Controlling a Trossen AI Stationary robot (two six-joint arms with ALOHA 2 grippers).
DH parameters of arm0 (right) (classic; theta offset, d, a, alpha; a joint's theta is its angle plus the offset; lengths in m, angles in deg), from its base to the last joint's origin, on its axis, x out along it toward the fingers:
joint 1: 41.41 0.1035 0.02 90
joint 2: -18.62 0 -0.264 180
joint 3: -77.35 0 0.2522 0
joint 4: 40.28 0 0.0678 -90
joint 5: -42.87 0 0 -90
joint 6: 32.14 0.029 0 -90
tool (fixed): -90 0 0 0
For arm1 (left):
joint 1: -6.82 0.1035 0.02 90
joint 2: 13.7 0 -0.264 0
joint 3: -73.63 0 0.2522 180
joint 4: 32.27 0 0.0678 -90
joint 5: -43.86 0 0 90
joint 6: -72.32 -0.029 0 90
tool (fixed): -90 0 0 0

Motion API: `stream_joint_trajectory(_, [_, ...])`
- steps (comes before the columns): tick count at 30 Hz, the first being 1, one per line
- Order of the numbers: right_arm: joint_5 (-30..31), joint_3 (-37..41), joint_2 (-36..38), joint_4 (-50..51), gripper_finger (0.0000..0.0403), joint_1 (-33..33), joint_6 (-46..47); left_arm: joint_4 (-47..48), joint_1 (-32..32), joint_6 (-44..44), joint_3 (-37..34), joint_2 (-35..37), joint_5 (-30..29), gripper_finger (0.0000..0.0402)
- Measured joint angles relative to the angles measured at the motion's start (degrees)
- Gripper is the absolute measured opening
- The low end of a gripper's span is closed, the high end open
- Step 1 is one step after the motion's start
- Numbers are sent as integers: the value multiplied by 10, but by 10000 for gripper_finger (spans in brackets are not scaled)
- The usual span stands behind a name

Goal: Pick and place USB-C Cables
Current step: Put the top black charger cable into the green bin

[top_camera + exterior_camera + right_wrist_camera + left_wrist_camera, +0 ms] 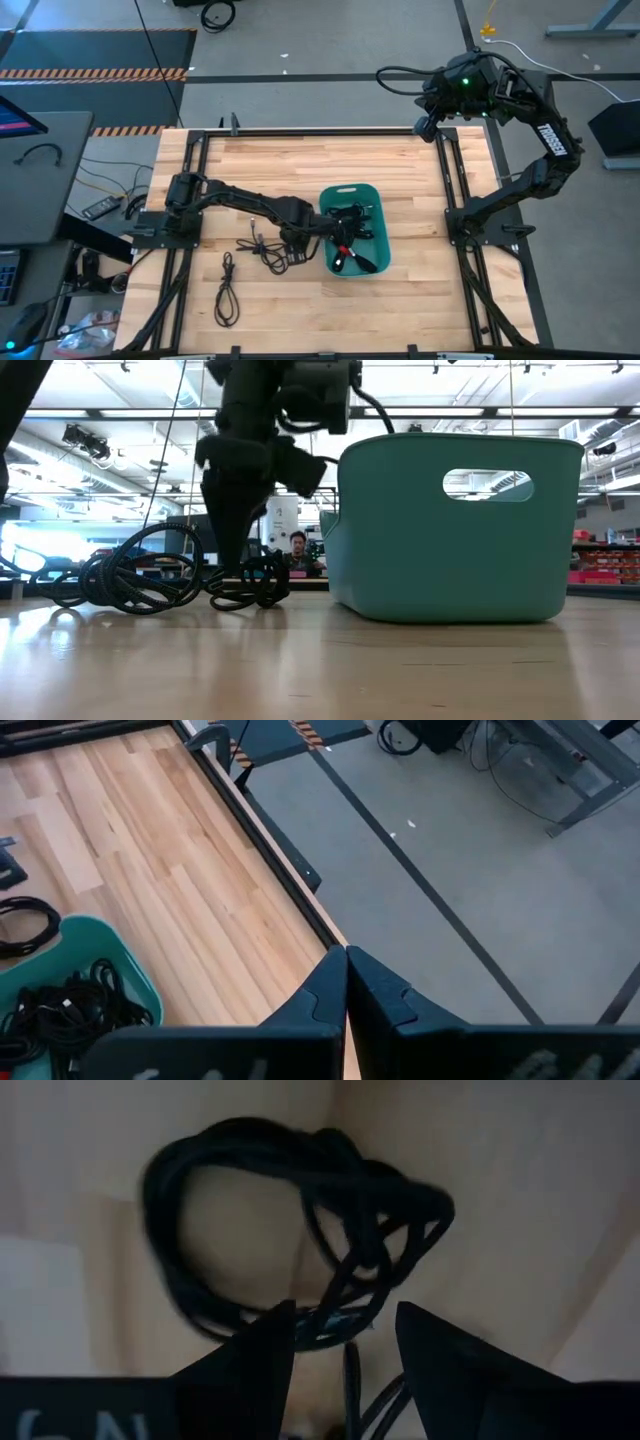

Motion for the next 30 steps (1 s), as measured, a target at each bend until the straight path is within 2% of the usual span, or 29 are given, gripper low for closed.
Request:
stream_joint_trajectory(9, [-1,0,-21,-11,16,0,4,-110,4,1,-73,1,11,181])
stream_joint_trajectory(14, [-4,0,-34,-13,16,0,3,-107,9,36,-89,1,14,181])
stream_joint_trajectory(16, [-4,0,-35,-12,16,0,2,-106,16,46,-90,1,35,175])
stream_joint_trajectory(19, [-4,0,-33,-12,15,0,2,-107,25,51,-90,1,53,142])
stream_joint_trajectory(24, [-4,0,-28,-5,8,0,4,-109,39,51,-90,1,53,26])
stream_joint_trajectory(30, [-4,0,-29,-1,7,0,4,-99,49,51,-87,1,57,23])
